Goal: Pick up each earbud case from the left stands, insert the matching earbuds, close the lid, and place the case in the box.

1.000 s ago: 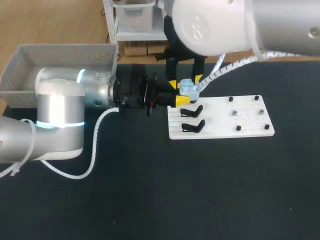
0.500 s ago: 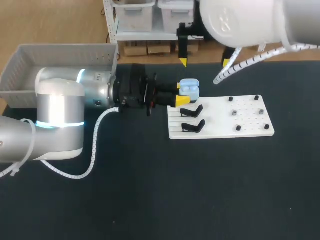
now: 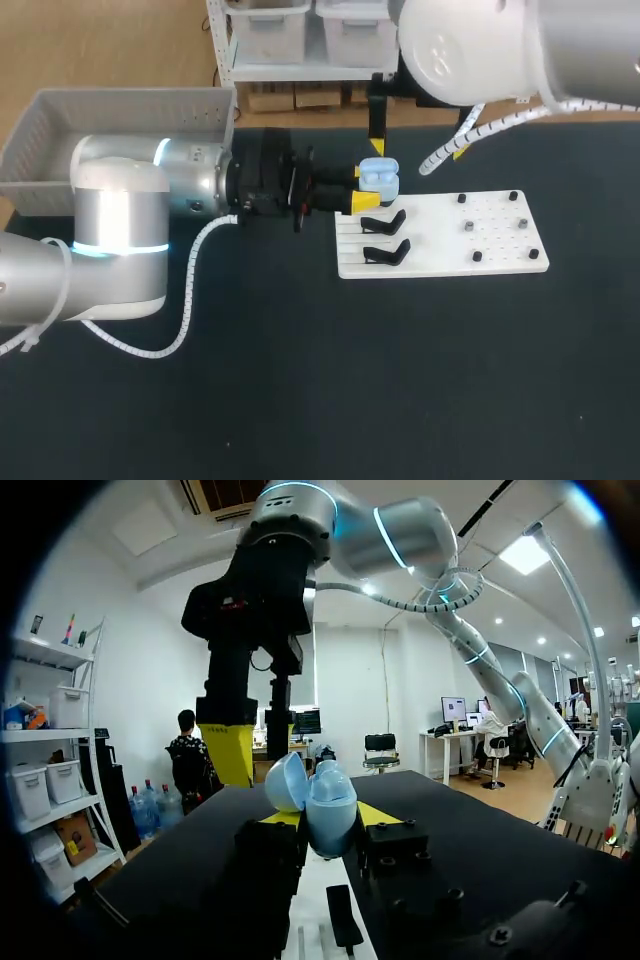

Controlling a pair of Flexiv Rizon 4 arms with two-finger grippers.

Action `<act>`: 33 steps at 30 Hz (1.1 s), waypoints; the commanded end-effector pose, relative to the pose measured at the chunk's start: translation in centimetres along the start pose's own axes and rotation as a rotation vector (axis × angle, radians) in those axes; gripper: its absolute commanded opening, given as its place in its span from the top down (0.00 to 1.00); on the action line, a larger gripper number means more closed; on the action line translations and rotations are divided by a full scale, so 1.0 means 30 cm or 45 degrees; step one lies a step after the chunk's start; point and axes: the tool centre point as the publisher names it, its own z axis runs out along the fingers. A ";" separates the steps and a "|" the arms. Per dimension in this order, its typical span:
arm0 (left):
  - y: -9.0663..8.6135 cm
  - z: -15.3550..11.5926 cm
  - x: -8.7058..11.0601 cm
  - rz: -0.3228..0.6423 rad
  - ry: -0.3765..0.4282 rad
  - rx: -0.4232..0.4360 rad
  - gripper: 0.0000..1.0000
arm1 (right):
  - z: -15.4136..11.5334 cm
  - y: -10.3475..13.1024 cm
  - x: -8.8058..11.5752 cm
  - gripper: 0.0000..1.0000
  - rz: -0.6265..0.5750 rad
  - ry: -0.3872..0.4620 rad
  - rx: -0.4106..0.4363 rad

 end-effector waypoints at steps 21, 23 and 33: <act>-0.003 0.001 0.004 0.004 -0.003 -0.005 1.00 | -0.105 -0.026 0.124 0.00 0.013 -0.153 0.054; -0.003 0.001 0.004 0.004 -0.003 -0.005 1.00 | -0.155 -0.035 0.116 0.00 0.020 -0.226 0.051; -0.010 -0.037 -0.014 -0.064 -0.005 -0.060 1.00 | -0.434 -0.037 0.204 0.00 -0.101 -0.539 -0.017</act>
